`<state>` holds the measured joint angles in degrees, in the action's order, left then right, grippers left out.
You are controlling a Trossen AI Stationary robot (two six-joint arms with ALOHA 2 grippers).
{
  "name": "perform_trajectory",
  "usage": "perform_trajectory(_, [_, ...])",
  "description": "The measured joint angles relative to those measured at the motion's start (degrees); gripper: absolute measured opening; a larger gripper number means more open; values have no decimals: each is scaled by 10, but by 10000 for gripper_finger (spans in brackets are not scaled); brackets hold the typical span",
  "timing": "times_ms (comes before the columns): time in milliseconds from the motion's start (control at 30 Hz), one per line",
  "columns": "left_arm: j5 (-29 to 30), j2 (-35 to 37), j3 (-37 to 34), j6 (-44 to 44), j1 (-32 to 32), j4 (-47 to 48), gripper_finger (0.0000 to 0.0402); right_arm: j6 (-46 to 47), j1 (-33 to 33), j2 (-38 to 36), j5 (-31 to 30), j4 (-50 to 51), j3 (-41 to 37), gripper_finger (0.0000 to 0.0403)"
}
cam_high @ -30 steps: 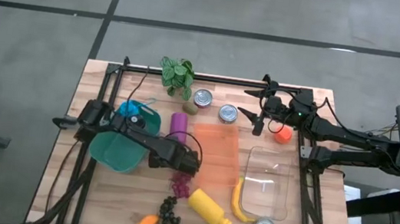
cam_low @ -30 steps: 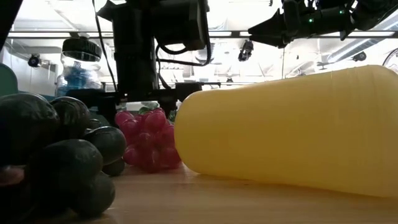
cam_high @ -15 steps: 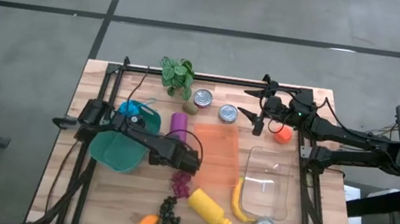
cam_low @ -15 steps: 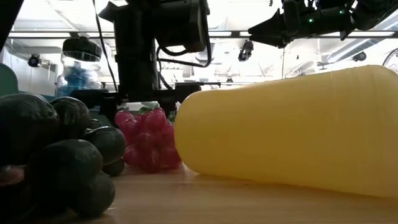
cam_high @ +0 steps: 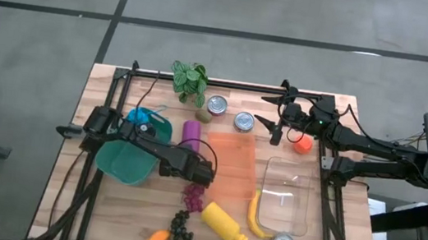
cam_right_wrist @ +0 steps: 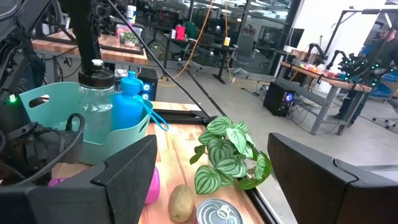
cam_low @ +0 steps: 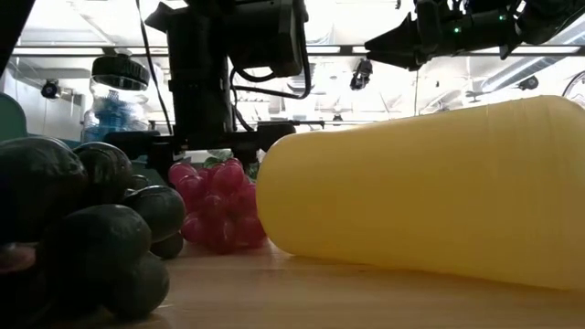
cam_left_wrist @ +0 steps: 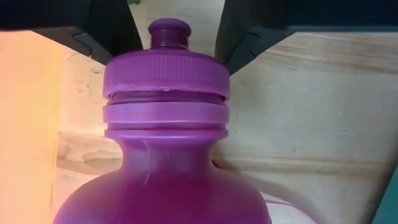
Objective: Pick & Place Food Item
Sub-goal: Put the violet water bottle into the green bin
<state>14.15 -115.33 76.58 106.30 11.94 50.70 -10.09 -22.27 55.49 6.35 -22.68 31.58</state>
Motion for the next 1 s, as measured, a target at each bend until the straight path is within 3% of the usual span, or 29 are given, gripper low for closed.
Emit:
perform_trajectory(233, [0,0,0,2,-1,0,154,0,0,0,0,0,0,305])
perform_trajectory(1000, [0,0,0,1,-1,-1,150,0,0,0,0,0,0,305])
